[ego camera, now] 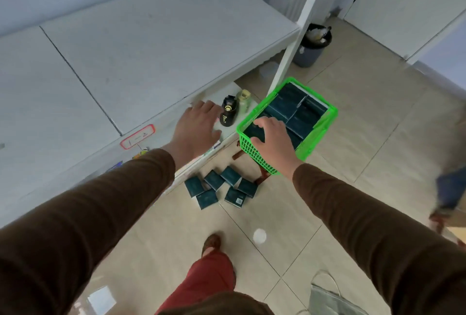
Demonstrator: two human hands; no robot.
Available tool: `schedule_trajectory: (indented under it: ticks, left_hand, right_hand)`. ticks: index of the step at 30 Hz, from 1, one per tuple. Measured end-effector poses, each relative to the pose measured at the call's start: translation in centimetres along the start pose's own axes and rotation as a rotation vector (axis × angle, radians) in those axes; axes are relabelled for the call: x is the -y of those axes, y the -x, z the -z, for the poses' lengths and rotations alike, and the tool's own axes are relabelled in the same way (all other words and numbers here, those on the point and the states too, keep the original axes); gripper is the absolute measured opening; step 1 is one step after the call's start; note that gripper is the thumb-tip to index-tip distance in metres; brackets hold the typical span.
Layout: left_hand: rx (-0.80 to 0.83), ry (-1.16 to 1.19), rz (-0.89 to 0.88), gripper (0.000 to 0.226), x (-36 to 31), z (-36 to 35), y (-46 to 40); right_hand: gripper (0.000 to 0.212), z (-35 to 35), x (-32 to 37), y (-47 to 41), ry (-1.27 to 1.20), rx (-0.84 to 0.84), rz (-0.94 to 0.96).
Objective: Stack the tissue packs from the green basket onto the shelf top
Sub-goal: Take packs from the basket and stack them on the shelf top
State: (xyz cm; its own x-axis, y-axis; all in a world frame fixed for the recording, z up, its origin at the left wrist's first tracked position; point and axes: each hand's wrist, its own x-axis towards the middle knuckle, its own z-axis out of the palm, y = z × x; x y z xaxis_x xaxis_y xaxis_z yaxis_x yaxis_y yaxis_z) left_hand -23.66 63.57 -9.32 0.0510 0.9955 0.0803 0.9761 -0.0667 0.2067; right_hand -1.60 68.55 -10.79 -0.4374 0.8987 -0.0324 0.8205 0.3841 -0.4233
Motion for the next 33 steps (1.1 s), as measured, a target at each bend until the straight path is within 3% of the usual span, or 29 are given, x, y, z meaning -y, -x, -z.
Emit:
schedule_trajectory:
  ticks: [11, 20, 28, 31, 33]
  left_hand:
    - [0.211, 0.07, 0.045, 0.049, -8.3, -13.2, -18.3]
    - [0.354, -0.037, 0.013, 0.054, -11.4, -23.0, -33.0]
    - [0.43, -0.22, -0.164, 0.065, -12.7, -31.3, -39.9]
    - [0.463, -0.249, -0.163, 0.065, -12.4, -32.9, -40.1]
    - [0.455, -0.253, -0.158, 0.062, -12.0, -33.4, -40.0]
  right_hand:
    - [0.045, 1.9, -19.9, -10.7, -0.103, 0.15, -0.286]
    - [0.055, 0.0, -32.2, -23.9, -0.403, 0.192, -0.515]
    - [0.074, -6.8, -38.3, -32.4, -0.761, 0.256, -0.965]
    - [0.096, -9.0, -38.9, -33.7, -0.805, 0.273, -1.051]
    - [0.1, -10.0, -39.1, -34.2, -0.839, 0.275, -1.059]
